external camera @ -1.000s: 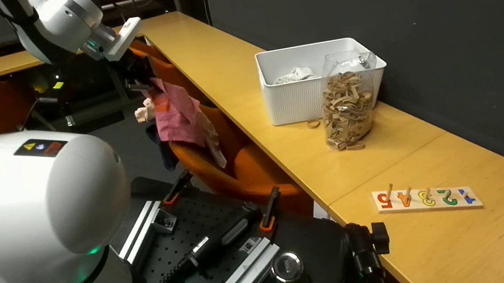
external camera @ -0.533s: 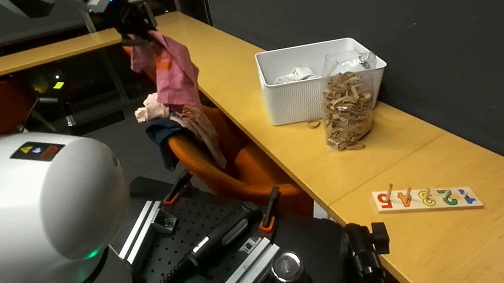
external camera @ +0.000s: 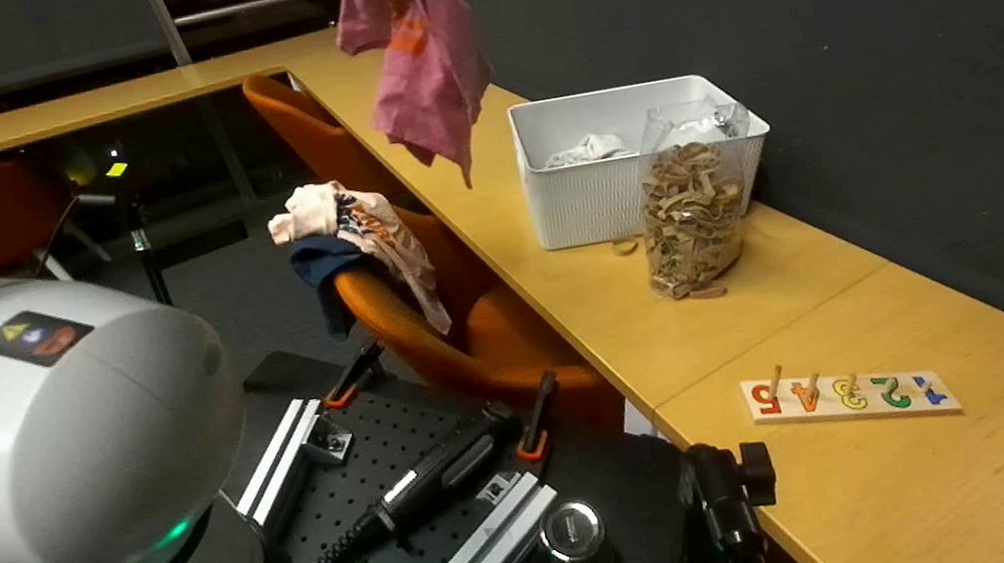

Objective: Pick all the clothes on the chair and put them into the white washing basket

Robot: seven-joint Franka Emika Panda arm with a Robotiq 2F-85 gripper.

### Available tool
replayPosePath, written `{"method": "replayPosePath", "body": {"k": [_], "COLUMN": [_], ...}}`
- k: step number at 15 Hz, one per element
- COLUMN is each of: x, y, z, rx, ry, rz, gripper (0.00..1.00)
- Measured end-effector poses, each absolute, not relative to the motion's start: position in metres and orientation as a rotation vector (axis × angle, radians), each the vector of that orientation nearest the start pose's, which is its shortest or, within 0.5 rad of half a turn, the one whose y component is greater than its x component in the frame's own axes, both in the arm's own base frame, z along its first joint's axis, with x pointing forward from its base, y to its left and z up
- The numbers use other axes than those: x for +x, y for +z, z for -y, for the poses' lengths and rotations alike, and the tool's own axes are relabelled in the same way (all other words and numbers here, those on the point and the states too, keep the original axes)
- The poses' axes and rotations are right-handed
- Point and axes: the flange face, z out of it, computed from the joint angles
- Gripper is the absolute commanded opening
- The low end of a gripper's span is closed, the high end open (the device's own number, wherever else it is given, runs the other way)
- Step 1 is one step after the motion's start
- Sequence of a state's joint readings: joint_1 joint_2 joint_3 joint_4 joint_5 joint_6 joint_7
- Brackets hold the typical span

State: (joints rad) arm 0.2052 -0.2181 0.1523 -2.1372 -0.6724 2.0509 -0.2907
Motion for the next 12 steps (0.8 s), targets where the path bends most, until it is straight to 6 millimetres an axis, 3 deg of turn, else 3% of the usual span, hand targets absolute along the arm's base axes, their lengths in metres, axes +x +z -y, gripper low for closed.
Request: {"method": "replayPosePath", "body": {"k": [3, 5, 7, 12], "x": [0.505, 0.522, 0.543, 0.608], "y": [0.535, 0.535, 0.523, 0.47], "z": [-0.073, -0.043, -0.033, -0.04], "rx": [2.327, 2.363, 2.377, 2.399], "ry": [0.218, 0.232, 0.232, 0.178], "rz": [-0.998, -0.95, -0.94, -0.969], "gripper": [0.01, 0.01, 0.01, 0.01]}}
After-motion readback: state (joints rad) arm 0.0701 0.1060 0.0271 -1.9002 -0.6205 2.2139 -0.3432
